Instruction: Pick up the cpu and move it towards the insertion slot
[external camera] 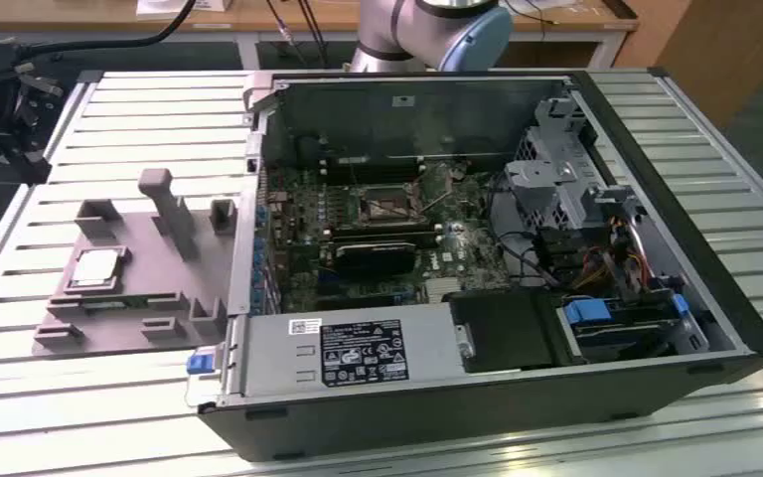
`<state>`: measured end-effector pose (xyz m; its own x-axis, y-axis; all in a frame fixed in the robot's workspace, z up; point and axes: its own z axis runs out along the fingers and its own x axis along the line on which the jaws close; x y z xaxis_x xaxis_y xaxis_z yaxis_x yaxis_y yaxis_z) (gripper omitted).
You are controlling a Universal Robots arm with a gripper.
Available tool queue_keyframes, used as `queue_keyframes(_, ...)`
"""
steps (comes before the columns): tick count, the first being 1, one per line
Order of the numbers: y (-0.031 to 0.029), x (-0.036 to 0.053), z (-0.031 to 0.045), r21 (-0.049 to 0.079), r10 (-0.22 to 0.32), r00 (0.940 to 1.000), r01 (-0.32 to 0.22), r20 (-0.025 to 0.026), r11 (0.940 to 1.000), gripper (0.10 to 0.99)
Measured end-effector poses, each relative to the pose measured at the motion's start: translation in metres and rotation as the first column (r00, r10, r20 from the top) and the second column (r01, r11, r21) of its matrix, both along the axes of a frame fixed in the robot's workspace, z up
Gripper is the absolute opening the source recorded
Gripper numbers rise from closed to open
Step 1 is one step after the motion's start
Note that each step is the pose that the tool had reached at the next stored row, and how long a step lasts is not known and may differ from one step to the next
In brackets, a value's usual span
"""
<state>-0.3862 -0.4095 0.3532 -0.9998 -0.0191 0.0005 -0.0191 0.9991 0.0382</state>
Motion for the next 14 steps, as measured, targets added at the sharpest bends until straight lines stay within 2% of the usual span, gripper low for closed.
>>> queue_keyframes(14, 0.0000, -0.0020, -0.0020, 0.000, 0.000, 1.0000, 0.000, 0.0003, 1.0000, 0.102)
